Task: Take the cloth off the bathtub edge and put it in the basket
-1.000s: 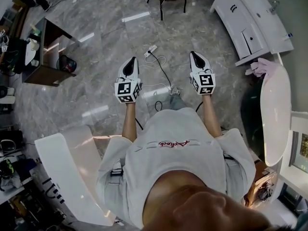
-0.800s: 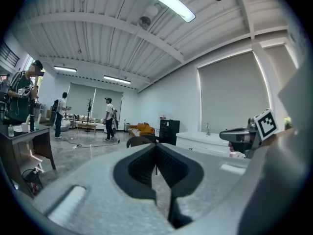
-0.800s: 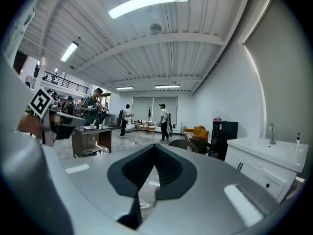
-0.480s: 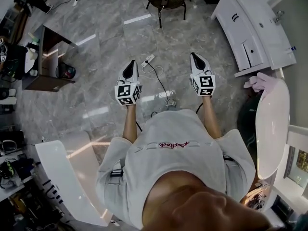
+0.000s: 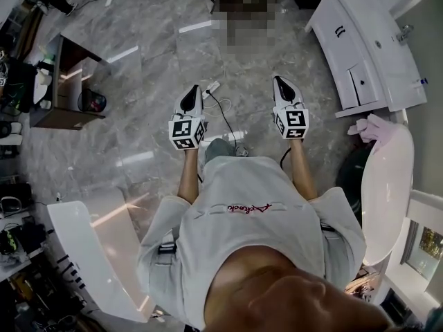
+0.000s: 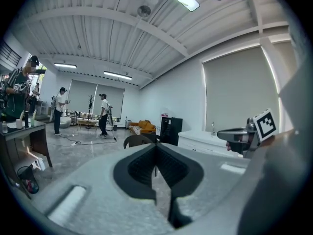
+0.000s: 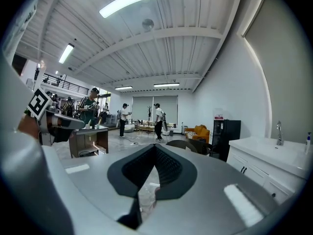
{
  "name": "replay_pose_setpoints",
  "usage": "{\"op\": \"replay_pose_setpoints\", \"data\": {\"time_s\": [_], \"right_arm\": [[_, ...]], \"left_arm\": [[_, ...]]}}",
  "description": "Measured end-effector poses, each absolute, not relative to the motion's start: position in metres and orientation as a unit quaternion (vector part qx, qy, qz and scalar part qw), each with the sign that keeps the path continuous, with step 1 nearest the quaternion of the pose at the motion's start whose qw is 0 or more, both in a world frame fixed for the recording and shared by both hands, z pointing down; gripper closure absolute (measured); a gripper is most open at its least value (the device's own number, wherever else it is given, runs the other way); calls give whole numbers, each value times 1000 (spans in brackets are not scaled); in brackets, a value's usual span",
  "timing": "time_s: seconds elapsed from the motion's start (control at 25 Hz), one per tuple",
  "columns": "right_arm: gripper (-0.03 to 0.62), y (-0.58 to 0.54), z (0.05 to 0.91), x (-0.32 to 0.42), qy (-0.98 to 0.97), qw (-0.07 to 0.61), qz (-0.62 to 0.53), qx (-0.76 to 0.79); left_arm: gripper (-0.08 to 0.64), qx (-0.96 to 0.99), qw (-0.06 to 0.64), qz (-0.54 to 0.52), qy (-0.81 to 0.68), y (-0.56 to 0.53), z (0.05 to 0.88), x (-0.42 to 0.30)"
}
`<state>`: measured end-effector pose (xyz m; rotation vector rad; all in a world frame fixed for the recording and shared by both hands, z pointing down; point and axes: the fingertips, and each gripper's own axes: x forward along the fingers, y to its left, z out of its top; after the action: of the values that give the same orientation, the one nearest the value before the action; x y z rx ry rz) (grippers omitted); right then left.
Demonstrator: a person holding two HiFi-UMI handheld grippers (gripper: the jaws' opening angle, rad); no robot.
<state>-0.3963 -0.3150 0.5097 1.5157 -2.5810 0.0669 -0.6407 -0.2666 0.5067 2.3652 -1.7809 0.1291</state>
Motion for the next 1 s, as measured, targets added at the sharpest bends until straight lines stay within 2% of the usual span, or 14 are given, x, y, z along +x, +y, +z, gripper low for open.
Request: {"op": "replay_pose_setpoints", "data": {"time_s": [0.68, 1.0], "right_arm": [[585, -360, 513, -409, -822, 93, 28, 561], [586, -356, 506, -357, -728, 100, 32, 677]], "left_arm": [[560, 828, 109, 51, -547, -335, 522, -667], [560, 901, 88, 70, -418, -404, 525, -608]]}}
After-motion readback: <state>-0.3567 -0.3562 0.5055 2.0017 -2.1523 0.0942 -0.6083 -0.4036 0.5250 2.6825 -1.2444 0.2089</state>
